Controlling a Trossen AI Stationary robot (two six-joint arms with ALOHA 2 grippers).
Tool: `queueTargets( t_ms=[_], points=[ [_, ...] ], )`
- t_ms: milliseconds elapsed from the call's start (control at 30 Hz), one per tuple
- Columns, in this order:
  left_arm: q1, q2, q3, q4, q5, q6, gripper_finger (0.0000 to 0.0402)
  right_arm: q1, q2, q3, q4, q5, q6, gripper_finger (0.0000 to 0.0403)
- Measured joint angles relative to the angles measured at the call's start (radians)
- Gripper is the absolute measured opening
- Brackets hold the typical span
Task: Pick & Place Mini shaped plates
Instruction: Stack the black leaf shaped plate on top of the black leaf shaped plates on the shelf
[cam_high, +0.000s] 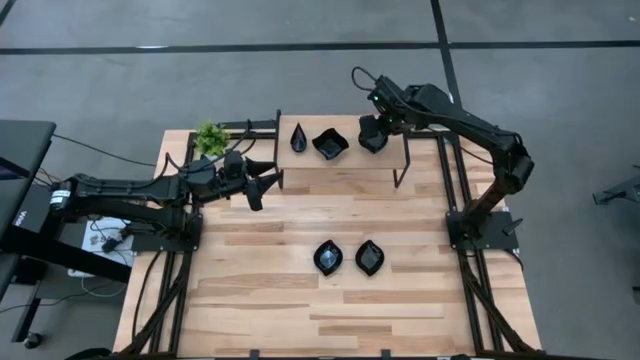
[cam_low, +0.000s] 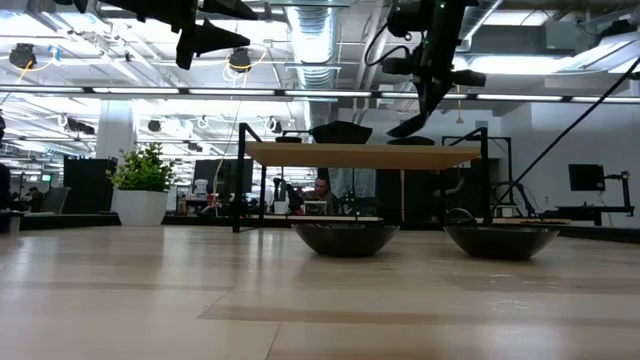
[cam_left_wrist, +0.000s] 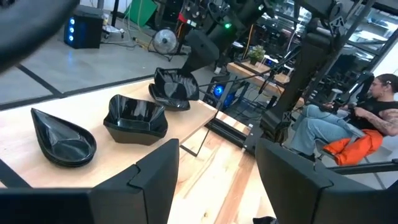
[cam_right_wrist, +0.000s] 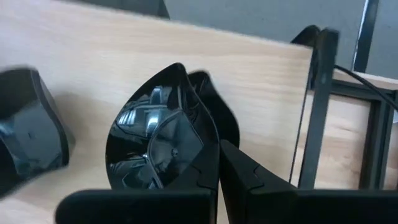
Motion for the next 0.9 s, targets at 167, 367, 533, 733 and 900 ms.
queueTargets(
  t_ms=[167, 367, 533, 733, 900],
  points=[
    [0.0, 0.0, 0.0, 0.005, 0.0, 0.0, 0.0214, -0.013, -0.03, 0.0, 0.008, 0.027, 0.032, 0.0],
    [0.0, 0.0, 0.0, 0.011, 0.0, 0.009, 0.0214, -0.003, -0.129, -0.115, 0.148, 0.055, 0.045, 0.0],
    [0.0, 0.0, 0.0, 0.013, 0.0, 0.017, 0.0214, 0.0, -0.261, -0.33, 0.344, 0.008, 0.061, 0.0],
    [0.0, 0.0, 0.0, 0.016, 0.0, 0.019, 0.0214, -0.012, -0.355, -0.482, 0.538, -0.027, 0.055, 0.0],
    [0.0, 0.0, 0.0, 0.016, 0.008, 0.019, 0.0214, -0.034, -0.335, -0.51, 0.546, -0.048, 0.05, 0.0]
  ],
)
